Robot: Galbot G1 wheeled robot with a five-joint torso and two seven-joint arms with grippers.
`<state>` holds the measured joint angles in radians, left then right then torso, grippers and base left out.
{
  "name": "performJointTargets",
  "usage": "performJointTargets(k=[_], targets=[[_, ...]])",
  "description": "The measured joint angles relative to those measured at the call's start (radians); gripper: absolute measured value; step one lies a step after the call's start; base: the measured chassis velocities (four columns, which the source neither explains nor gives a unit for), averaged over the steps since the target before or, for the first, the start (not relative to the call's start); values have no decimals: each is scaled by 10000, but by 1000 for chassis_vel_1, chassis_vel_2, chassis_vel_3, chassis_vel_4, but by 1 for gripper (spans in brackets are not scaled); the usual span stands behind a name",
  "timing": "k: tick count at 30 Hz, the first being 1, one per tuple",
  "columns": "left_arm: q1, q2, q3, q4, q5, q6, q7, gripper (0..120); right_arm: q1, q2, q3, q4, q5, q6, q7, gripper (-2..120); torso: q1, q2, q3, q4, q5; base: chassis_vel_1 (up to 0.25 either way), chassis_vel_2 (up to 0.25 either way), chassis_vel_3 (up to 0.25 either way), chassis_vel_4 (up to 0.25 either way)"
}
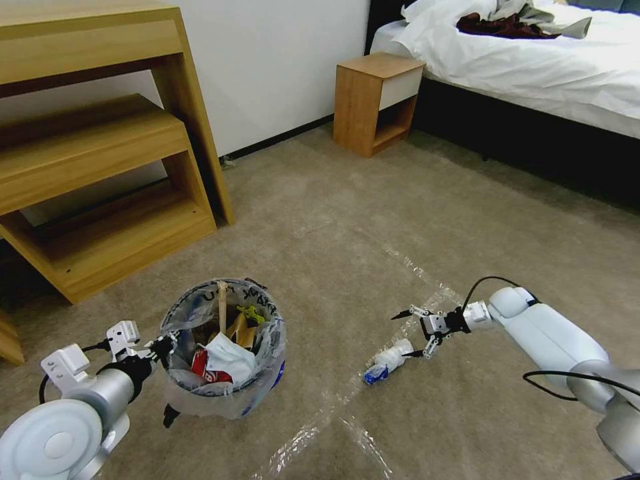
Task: Pick up the trash bin and place the garbage on the floor into it.
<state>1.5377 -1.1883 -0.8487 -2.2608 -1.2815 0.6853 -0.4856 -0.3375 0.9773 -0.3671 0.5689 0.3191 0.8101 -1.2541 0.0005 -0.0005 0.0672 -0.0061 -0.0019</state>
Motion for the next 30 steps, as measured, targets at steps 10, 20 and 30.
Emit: performJointTargets(k=[10,20,30], targets=[[-61,173,136,199,4,-5,0,0,-811,204,510,-343,-146,-38,480,100,0,0,0,0,-1,0,0,0,0],[-130,307,301,276,20,-5,7,0,-1902,221,1703,-641,36,-660,1499,100,0,0,0,-3,1,0,0,0,0],[-156,385,443,270,38,-6,68,0,-2146,154,2311,-767,530,-1000,1872,100,-1,0,0,-2,-1,0,0,0,0]])
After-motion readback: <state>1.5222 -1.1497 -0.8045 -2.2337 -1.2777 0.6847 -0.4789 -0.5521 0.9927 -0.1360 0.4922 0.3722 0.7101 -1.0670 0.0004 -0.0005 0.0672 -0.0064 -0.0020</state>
